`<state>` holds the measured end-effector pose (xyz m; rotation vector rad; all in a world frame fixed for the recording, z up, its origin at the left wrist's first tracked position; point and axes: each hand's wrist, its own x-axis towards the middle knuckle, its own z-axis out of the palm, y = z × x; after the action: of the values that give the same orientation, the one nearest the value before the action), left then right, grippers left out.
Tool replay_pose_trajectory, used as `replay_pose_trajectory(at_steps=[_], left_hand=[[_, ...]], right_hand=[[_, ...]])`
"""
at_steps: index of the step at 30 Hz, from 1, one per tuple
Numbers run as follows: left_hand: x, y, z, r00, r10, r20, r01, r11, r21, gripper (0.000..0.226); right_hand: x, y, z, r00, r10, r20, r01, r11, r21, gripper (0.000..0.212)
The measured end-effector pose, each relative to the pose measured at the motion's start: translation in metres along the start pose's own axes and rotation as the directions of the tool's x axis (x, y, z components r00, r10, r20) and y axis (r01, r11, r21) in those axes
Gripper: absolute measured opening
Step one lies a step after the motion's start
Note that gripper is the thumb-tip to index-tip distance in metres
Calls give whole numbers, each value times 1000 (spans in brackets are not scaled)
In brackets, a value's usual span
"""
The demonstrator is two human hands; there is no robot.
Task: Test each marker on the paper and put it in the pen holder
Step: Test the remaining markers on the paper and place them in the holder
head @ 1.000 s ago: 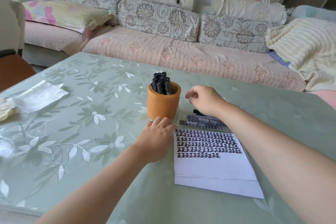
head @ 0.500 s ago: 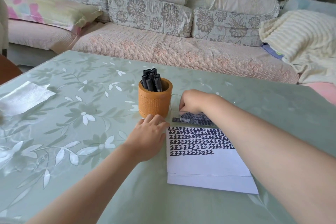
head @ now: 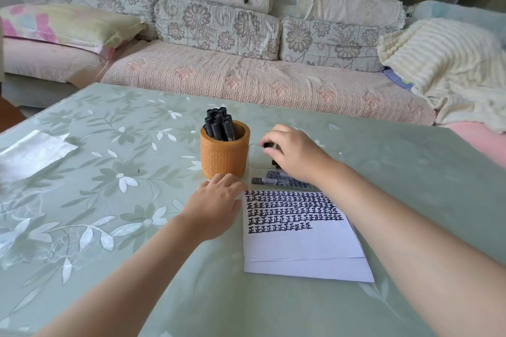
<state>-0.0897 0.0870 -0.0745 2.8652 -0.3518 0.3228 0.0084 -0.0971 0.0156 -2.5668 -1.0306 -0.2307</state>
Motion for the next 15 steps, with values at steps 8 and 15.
replay_pose_trajectory(at_steps=[8, 15], left_hand=[[3, 16, -10, 992, -24, -122, 22, 1000, -18, 38], [8, 44, -22, 957, 12, -290, -34, 997, -73, 47]], right_hand=[[-64, 2, -22, 909, 4, -416, 29, 997, 72, 12], [-107, 11, -8, 852, 329, -407, -127, 885, 449, 11]])
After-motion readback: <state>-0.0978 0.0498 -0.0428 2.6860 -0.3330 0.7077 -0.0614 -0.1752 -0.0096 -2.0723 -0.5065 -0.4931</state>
